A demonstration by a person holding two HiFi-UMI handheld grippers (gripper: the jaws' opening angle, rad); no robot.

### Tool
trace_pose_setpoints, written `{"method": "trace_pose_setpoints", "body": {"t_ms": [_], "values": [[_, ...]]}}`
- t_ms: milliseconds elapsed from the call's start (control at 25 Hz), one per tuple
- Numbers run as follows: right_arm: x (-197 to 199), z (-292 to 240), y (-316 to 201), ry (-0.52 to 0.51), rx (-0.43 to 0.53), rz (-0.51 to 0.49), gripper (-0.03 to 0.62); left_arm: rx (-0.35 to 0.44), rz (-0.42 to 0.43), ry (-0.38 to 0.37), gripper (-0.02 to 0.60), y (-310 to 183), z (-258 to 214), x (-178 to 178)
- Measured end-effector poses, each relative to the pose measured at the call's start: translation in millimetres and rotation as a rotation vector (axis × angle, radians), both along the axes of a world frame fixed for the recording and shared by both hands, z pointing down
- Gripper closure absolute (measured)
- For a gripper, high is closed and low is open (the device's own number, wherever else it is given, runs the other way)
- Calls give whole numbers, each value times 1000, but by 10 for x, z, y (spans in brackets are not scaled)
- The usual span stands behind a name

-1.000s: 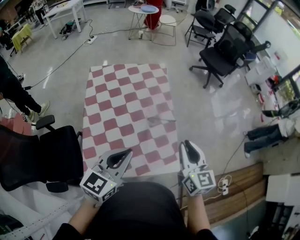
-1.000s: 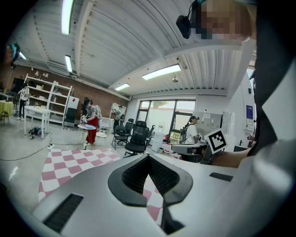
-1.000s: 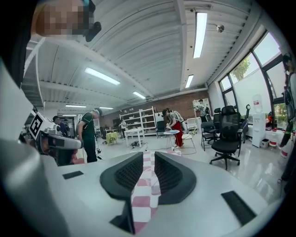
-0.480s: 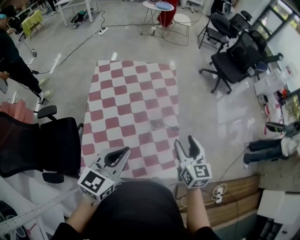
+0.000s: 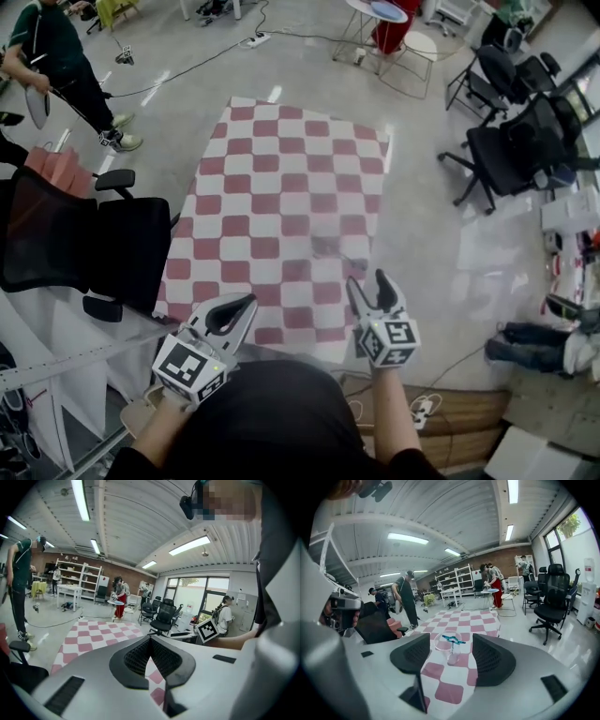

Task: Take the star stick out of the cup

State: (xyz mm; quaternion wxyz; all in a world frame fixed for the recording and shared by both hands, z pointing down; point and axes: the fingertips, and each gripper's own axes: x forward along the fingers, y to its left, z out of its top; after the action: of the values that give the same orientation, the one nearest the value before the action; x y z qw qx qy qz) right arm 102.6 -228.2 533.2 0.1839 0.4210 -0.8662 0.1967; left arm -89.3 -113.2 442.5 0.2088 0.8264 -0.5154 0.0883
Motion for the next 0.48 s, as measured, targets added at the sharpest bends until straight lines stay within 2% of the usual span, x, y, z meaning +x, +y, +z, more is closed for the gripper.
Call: {"method": "trace_pose_setpoints", "body": {"t_ms": [240,480], "values": [[-114,202,-87,-38,-41,-73,312,-44,-73,-22,541,133,107,42],[-191,248,-229,-62,-53,-80,312,-65,-132,-29,541,212,150,18]]}}
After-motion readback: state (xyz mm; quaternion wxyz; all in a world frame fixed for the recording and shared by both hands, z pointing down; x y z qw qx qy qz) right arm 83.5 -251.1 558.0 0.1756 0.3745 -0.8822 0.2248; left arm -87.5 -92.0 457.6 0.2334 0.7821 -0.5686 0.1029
